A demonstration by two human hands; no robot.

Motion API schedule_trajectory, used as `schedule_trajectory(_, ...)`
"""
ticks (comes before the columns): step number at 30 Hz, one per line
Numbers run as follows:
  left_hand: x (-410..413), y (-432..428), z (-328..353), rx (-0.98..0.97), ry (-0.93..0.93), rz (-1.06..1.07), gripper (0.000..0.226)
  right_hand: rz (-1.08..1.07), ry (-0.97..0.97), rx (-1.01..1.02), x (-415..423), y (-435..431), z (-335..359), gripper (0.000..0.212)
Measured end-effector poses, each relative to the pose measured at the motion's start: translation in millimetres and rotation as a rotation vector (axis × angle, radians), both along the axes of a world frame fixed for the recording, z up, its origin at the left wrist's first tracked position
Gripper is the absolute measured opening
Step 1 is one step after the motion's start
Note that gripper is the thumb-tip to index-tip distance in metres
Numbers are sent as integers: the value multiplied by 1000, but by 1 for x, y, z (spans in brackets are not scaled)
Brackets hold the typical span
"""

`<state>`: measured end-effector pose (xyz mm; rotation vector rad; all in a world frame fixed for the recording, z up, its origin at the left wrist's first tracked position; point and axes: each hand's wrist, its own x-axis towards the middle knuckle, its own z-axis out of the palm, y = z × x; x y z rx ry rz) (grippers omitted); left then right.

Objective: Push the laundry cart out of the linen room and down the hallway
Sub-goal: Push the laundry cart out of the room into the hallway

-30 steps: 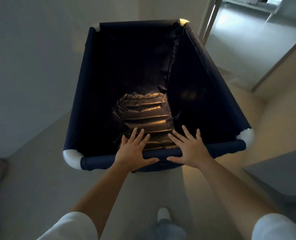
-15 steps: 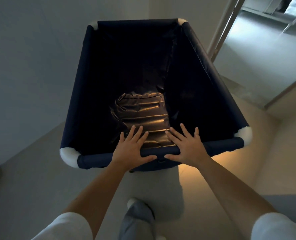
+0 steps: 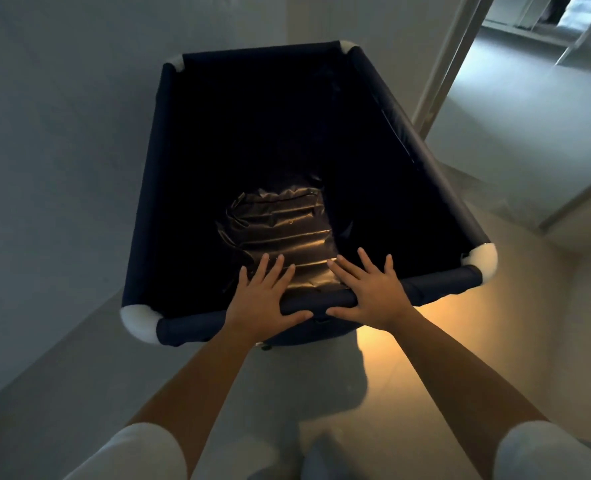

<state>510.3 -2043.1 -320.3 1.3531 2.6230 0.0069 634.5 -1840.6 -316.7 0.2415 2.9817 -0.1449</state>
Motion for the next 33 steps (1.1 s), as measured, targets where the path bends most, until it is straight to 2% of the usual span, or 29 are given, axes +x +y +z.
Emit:
schedule_trajectory(18,-162,58,10,-21,20,-47,105,-50,-8,21,-149,46,4,96)
schedule_trajectory(33,-284,104,19,-22,21,-215,106,-251,6,42,-241,63,11,95)
